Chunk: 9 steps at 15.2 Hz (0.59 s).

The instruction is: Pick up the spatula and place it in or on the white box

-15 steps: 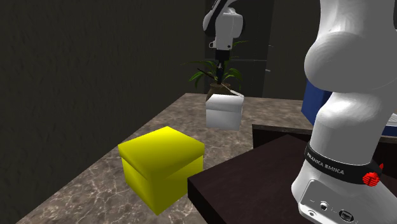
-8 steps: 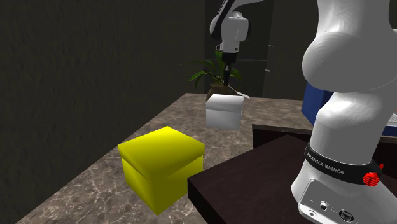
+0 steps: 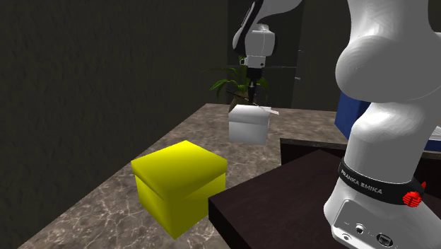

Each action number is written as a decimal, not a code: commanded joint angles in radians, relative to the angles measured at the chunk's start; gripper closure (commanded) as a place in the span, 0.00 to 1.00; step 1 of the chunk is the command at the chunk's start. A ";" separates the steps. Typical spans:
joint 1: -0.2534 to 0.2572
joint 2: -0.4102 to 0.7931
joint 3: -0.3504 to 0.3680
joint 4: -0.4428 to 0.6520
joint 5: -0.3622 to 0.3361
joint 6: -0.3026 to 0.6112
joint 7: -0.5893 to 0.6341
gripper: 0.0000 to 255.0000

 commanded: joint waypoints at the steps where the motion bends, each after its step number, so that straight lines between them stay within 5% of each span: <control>1: -0.002 0.018 0.003 -0.002 0.005 0.020 -0.005 1.00; 9: -0.005 0.043 0.007 -0.006 0.012 0.048 -0.010 1.00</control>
